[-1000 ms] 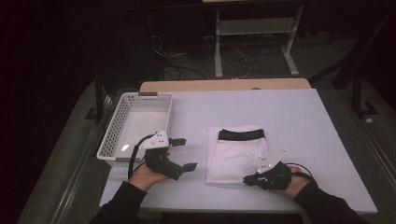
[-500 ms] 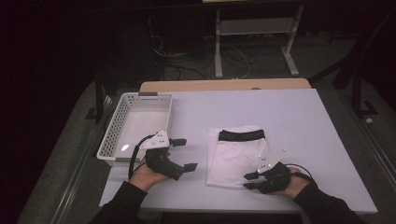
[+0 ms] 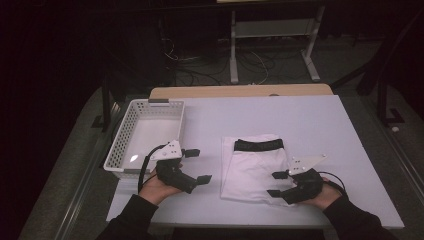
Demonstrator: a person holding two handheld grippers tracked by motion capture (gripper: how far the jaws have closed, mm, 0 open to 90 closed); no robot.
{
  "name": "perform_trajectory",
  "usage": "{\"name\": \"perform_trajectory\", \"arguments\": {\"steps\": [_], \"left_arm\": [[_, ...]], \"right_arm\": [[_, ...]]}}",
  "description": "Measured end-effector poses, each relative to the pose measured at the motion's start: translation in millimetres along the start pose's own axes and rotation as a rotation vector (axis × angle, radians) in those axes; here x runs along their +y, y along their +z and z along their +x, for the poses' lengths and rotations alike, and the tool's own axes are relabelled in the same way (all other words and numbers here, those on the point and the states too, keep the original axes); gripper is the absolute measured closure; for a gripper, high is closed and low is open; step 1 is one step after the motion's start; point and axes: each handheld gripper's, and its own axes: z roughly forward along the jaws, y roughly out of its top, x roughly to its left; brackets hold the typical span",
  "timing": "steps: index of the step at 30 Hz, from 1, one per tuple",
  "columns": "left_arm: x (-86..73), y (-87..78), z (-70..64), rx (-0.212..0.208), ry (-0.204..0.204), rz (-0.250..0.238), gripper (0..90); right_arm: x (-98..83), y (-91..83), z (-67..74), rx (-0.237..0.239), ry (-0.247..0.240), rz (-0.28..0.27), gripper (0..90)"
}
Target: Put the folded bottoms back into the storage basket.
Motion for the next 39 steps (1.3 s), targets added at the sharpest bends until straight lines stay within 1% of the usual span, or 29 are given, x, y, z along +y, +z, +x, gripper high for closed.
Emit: {"name": "perform_trajectory", "arguments": {"steps": [3,6,11,17,19,21,22,24,25,26,29,31,34,36,39], "left_arm": [[0.2,0.1,0.0,0.000,0.000,0.000,2.5],[0.1,0.4,-0.3,0.000,-0.001,0.000,2.5],[0.0,0.5,-0.3,0.000,-0.001,0.001,2.5],[0.0,1.1,-0.3,-0.001,0.000,0.004,2.5],[0.0,1.5,-0.5,-0.001,0.000,0.005,2.5],[-0.3,2.2,-0.7,-0.001,-0.002,0.005,2.5],[-0.4,2.5,-0.8,-0.001,-0.002,0.007,2.5],[-0.6,3.3,-1.1,-0.003,-0.002,0.008,2.5],[-0.7,4.0,-1.2,-0.004,-0.002,0.008,2.5],[-0.8,4.5,-1.4,-0.005,-0.003,0.008,2.5],[-1.2,7.3,-2.5,-0.011,-0.002,0.013,2.5],[-1.7,10.8,-4.5,-0.018,-0.006,0.015,2.5],[-2.3,15.8,-7.5,-0.031,0.000,0.027,2.5],[-2.5,17.7,-8.1,-0.035,0.002,0.034,2.5],[-2.6,19.3,-9.3,-0.030,-0.002,0.030,2.5]], "right_arm": [[-4.9,-7.1,-1.7,-0.013,0.014,-0.012,37.4],[-7.4,-10.0,-1.8,-0.015,0.020,-0.013,37.3],[-13.7,-17.4,-3.0,-0.026,0.045,-0.017,36.2],[-21.4,-25.2,-4.8,-0.046,0.067,-0.023,33.3],[-24.4,-27.7,-5.3,-0.041,0.076,-0.034,32.0],[-27.5,-29.6,-5.7,-0.046,0.088,-0.044,28.9],[-31.0,-31.4,-5.8,-0.062,0.101,-0.047,26.1],[-32.5,-32.2,-6.4,-0.068,0.101,-0.050,24.7],[-36.8,-34.6,-7.1,-0.086,0.115,-0.050,21.9],[-36.8,-34.6,-7.1,-0.086,0.115,-0.050,21.9],[-41.2,-38.4,-6.8,-0.112,0.131,-0.055,19.1],[-43.7,-40.4,-6.5,-0.112,0.135,-0.058,16.5],[-46.5,-41.0,-5.6,-0.114,0.146,-0.060,12.9],[-47.7,-40.3,-5.1,-0.123,0.142,-0.057,8.3],[-46.4,-39.5,-5.2,-0.136,0.140,-0.065,1.8]]}}
